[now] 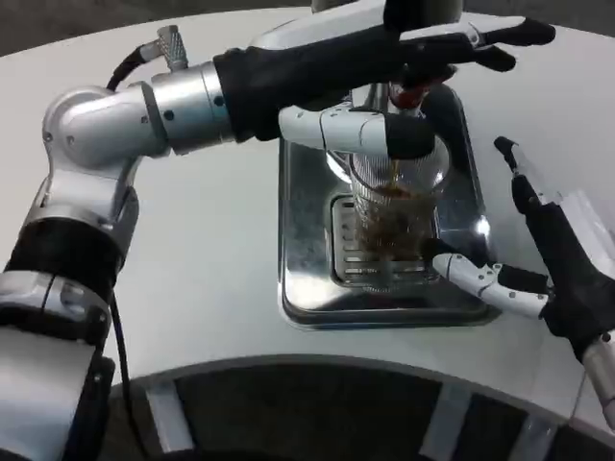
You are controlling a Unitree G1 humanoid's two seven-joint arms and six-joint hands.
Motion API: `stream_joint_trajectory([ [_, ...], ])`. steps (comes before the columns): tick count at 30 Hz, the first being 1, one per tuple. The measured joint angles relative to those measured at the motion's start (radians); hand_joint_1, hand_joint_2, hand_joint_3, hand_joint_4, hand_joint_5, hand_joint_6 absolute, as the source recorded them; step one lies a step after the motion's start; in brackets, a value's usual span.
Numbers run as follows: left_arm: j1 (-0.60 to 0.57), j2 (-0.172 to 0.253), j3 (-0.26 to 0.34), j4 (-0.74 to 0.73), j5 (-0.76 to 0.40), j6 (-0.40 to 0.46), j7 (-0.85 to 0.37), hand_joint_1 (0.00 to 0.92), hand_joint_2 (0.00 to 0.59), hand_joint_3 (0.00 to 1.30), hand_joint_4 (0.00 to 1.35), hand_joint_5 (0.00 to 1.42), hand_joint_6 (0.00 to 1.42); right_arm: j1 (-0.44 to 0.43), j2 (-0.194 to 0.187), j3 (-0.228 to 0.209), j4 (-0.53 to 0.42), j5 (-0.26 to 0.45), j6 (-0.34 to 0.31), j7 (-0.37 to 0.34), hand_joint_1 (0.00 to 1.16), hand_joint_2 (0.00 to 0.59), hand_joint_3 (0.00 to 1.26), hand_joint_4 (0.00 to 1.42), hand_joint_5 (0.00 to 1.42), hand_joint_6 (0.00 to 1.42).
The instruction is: Grasp the cup under the faucet to collect the drink, then remove the cup.
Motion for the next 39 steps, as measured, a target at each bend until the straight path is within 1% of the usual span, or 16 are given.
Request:
stream_joint_trajectory([
  [2,0.002,0.001,0.0,-0.003,0.0,-0.001,0.001,0.0,0.085,0.07,0.0,0.08,0.0,-0.017,-0.003,0.004,0.005,0.007,0.0,-0.004,0.52,0.21,0.0,0.0,0.0,0.0],
  [4,0.003,0.001,0.0,-0.005,0.0,-0.001,0.001,0.0,0.085,0.07,0.0,0.08,0.0,-0.029,-0.006,0.007,0.013,0.012,0.0,-0.004,0.5,0.198,0.0,0.0,0.0,0.0],
  [11,0.006,0.004,0.0,-0.009,0.0,-0.001,0.008,0.0,0.085,0.07,0.0,0.08,0.0,-0.06,-0.011,0.02,0.042,0.034,0.0,-0.004,0.49,0.199,0.0,0.0,0.0,0.0],
  [13,0.007,0.005,0.0,-0.011,0.0,-0.001,0.009,0.0,0.085,0.07,0.0,0.08,0.0,-0.076,-0.011,0.028,0.049,0.044,0.0,-0.004,0.47,0.185,0.0,0.0,0.0,0.0],
  [15,0.007,0.007,0.0,-0.015,0.0,0.0,0.009,0.0,0.085,0.07,0.0,0.08,0.0,-0.089,-0.011,0.035,0.063,0.047,0.0,-0.004,0.45,0.189,0.0,0.0,0.0,0.0],
  [27,0.009,0.011,0.0,-0.017,0.0,0.001,0.013,0.0,0.085,0.08,0.0,0.09,0.0,-0.142,-0.011,0.075,0.113,0.065,0.018,-0.004,0.43,0.18,0.0,0.0,0.0,0.0],
  [34,0.01,0.011,0.0,-0.016,0.002,0.001,0.018,0.0,0.088,0.08,0.0,0.09,0.0,-0.162,-0.011,0.085,0.143,0.072,0.022,-0.004,0.42,0.177,0.0,0.0,0.0,0.0],
  [39,0.01,0.012,0.0,-0.015,0.002,0.001,0.018,0.0,0.088,0.08,0.0,0.09,0.0,-0.172,-0.011,0.088,0.148,0.081,0.022,-0.004,0.41,0.175,0.0,0.0,0.0,0.0],
])
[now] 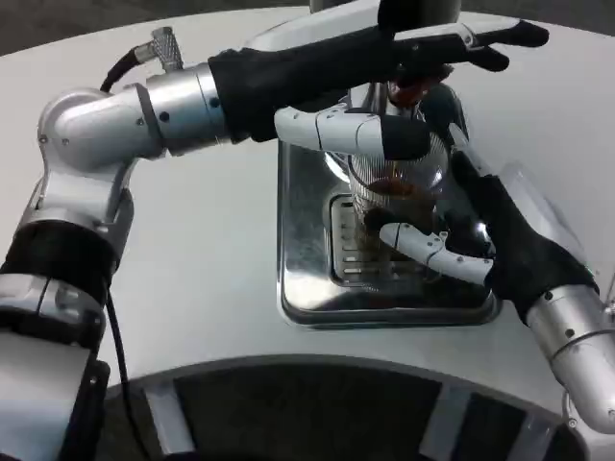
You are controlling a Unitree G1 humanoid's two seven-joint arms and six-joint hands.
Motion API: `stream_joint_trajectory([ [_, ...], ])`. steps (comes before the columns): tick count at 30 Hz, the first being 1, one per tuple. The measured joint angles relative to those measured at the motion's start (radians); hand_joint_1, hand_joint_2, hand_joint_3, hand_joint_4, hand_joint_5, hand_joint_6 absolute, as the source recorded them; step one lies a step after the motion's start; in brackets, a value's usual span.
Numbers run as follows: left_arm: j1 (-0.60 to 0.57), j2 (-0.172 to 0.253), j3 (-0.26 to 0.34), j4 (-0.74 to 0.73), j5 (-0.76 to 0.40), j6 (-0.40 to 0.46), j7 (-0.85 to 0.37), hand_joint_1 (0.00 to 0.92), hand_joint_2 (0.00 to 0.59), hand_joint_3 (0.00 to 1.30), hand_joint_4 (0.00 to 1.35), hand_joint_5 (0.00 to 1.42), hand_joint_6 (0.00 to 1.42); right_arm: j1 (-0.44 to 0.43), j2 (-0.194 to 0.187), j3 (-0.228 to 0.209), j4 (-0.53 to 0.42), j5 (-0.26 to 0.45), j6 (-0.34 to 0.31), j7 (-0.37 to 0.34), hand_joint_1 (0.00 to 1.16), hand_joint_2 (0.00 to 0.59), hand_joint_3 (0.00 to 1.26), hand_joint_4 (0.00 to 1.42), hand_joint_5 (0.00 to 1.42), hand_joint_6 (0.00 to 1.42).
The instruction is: Grasp the cup under the faucet to collect the drink, then remove the cup.
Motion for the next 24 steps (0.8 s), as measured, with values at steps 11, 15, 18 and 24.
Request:
stream_joint_trajectory([
  [11,0.003,0.002,0.0,-0.001,0.0,0.0,0.001,0.0,0.088,0.08,0.0,0.09,0.0,-0.018,0.001,0.004,0.012,0.008,0.0,-0.004,0.41,0.174,0.0,0.0,0.0,0.0],
  [15,0.005,0.004,0.0,-0.004,-0.001,-0.001,0.001,0.0,0.088,0.08,0.0,0.09,0.0,-0.02,0.003,0.009,0.016,0.011,0.0,-0.009,0.41,0.174,0.0,0.0,0.0,0.0],
  [18,0.006,0.006,0.0,-0.005,-0.001,-0.001,0.001,0.0,0.089,0.08,0.0,0.09,0.0,-0.025,0.004,0.012,0.022,0.013,0.0,-0.015,0.41,0.174,0.0,0.0,0.0,0.0],
  [24,0.01,0.01,0.0,-0.011,-0.002,-0.001,0.001,0.0,0.092,0.09,0.0,0.09,0.0,-0.027,0.005,0.019,0.025,0.016,0.0,-0.021,0.41,0.174,0.0,0.0,0.0,0.0],
])
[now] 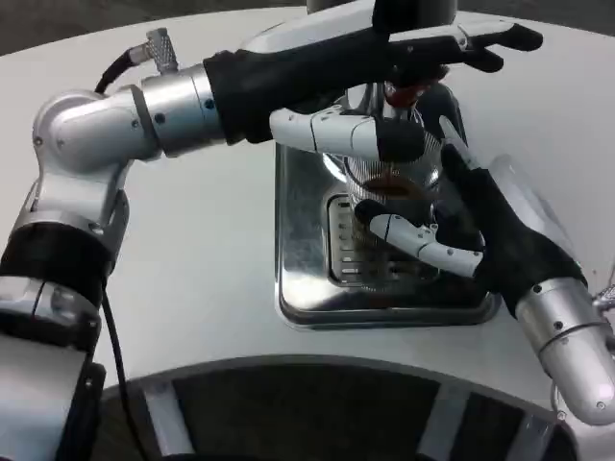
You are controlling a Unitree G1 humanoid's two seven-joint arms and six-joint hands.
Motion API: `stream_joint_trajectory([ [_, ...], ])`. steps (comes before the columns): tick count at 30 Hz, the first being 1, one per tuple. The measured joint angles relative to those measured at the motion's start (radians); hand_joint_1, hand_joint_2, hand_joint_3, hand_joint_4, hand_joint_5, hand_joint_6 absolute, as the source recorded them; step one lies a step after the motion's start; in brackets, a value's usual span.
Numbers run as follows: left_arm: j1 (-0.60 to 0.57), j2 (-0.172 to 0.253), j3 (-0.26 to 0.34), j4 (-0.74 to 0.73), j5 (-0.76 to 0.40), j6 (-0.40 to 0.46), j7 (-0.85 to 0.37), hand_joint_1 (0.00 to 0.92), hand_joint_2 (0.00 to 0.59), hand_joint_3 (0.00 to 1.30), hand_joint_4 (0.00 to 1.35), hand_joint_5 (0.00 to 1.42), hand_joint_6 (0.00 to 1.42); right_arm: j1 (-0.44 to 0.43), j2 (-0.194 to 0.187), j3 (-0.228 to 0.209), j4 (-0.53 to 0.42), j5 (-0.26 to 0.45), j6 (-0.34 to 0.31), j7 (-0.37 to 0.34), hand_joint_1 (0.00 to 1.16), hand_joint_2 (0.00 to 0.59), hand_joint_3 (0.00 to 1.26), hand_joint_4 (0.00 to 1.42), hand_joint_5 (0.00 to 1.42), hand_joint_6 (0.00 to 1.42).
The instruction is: Grasp the cup under the faucet to collect the drink, then remove the cup.
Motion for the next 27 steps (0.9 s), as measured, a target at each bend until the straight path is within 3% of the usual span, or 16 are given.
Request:
stream_joint_trajectory([
  [27,0.018,0.013,0.002,-0.033,-0.004,0.004,0.0,0.0,0.096,0.09,0.01,0.1,0.0,-0.004,0.004,0.022,0.005,0.002,0.003,-0.016,0.41,0.174,0.0,0.0,0.0,0.0],
])
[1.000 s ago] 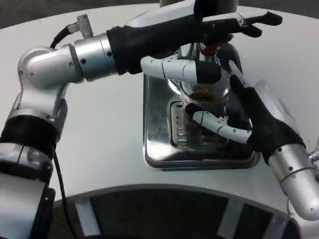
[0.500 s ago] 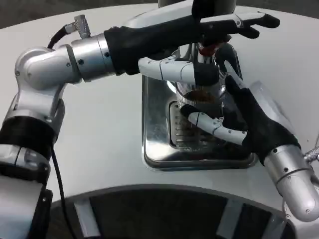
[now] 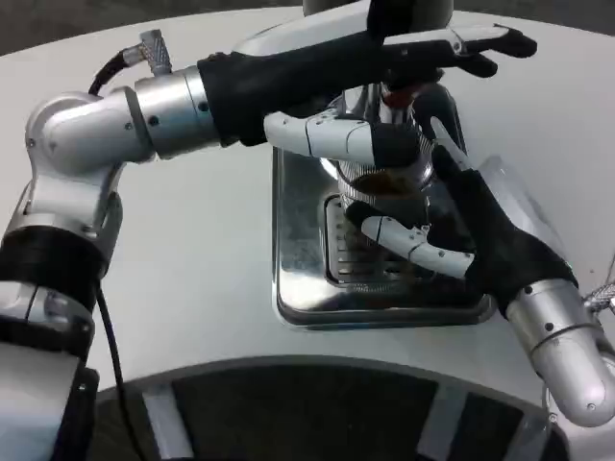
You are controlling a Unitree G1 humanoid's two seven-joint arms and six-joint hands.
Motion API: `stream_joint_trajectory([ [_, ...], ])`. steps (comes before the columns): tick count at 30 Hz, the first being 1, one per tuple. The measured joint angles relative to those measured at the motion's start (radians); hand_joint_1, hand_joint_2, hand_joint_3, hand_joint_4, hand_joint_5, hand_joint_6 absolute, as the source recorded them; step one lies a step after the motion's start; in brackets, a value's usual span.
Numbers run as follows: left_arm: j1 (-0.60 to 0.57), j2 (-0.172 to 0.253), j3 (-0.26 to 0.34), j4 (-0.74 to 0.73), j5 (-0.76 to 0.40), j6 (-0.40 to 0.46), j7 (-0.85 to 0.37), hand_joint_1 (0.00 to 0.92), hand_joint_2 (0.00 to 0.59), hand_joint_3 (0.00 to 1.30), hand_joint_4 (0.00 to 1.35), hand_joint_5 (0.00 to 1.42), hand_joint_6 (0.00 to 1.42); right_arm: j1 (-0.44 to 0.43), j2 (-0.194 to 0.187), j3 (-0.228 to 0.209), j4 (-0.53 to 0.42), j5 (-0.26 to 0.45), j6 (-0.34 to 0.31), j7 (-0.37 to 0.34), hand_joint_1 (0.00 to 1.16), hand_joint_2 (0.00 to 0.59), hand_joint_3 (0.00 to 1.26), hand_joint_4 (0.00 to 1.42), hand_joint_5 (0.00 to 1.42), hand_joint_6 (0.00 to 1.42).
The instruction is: Grasp the cup under the faucet to collect the drink, then remove the cup.
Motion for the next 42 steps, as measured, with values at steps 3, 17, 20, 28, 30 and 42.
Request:
stream_joint_trajectory([
  [3,0.0,0.0,0.0,-0.001,0.0,0.0,0.0,0.0,0.096,0.09,0.01,0.1,0.0,0.0,0.0,0.0,0.0,0.003,0.002,-0.001,0.41,0.177,0.0,0.0,0.0,0.0],
  [17,0.001,0.0,0.004,-0.005,-0.005,0.018,0.0,0.0,0.095,0.07,0.02,0.12,0.01,0.0,0.0,-0.002,0.0,0.011,0.011,-0.003,0.41,0.18,0.0,0.0,0.0,0.0],
  [20,0.002,-0.004,0.015,-0.006,-0.022,0.061,-0.008,0.0,0.095,0.01,0.0,0.12,0.02,0.0,0.0,-0.002,0.0,0.012,0.012,-0.003,0.41,0.18,0.0,0.0,0.0,0.0],
  [28,0.006,-0.028,0.072,-0.014,-0.088,0.231,-0.064,0.0,0.095,0.0,0.0,0.08,0.02,0.0,0.0,-0.003,0.0,0.014,0.013,-0.005,0.41,0.18,0.0,0.0,0.0,0.0],
  [30,0.011,-0.033,0.086,-0.025,-0.091,0.259,-0.07,0.0,0.096,0.0,0.0,0.08,0.02,0.0,0.0,-0.003,0.0,0.014,0.013,-0.005,0.41,0.18,0.0,0.0,0.0,0.0],
  [42,0.028,-0.048,0.138,-0.083,-0.12,0.38,-0.088,0.0,0.097,0.0,0.0,0.08,0.02,0.001,0.0,-0.002,-0.011,0.014,0.017,-0.006,0.41,0.18,0.0,0.0,0.0,0.0],
])
